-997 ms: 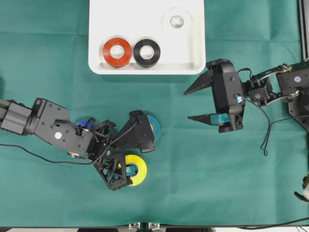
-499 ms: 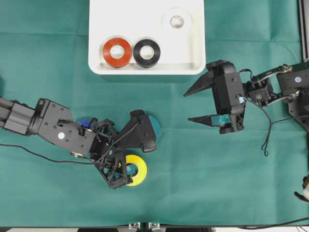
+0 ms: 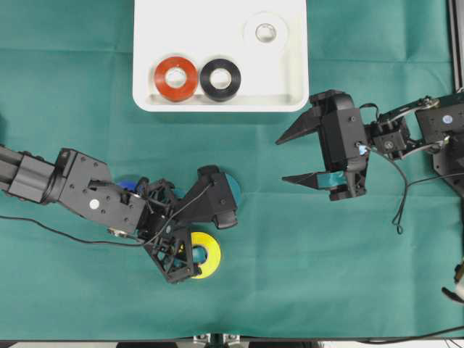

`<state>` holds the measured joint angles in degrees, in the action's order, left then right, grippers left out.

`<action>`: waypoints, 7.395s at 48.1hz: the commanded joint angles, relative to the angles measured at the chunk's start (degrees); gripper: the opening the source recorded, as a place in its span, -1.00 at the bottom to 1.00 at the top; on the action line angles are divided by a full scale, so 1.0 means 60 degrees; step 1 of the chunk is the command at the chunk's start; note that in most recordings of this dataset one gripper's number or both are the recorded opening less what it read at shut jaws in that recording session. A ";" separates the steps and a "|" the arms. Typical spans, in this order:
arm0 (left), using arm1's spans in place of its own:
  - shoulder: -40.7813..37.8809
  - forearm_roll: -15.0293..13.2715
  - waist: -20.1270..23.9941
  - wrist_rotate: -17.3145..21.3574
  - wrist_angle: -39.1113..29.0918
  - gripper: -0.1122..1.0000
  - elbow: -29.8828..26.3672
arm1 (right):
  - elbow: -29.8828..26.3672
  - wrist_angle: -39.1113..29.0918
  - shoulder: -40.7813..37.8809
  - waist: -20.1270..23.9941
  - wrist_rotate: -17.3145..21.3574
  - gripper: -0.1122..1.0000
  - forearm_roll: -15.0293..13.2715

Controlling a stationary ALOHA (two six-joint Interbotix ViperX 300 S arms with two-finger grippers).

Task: Put the tape alternately from left to right into the white case.
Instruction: 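Move the left gripper to the yellow tape roll and grasp it, then carry the yellow roll into the tray and release it, then withdraw the left gripper and move it over the blue tape roll, then move the right gripper down onto the teal tape roll and grasp it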

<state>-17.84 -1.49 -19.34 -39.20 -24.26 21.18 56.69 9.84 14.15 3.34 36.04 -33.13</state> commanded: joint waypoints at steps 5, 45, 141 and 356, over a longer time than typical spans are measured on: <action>-0.0015 0.0015 0.0088 -0.0015 0.0059 -0.70 -0.0146 | -0.0088 0.0073 0.0161 0.0015 0.0000 0.65 -0.0015; 0.1758 0.0029 0.0103 0.0176 -0.0688 -0.85 -0.0322 | -0.0103 0.0073 0.0161 0.0015 0.0000 0.65 -0.0015; 0.1333 0.0059 0.6855 0.8613 -0.0249 -0.85 -0.0879 | -0.0308 0.0073 0.0161 0.0015 0.0088 0.65 -0.0015; 0.4263 0.0000 0.2695 0.6196 0.0732 0.89 0.3223 | -0.1567 -0.0088 -0.1055 0.0322 0.0205 0.65 0.0029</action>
<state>6.42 -1.41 -2.90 -2.02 -20.13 41.13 50.10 9.67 8.70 4.75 37.18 -33.13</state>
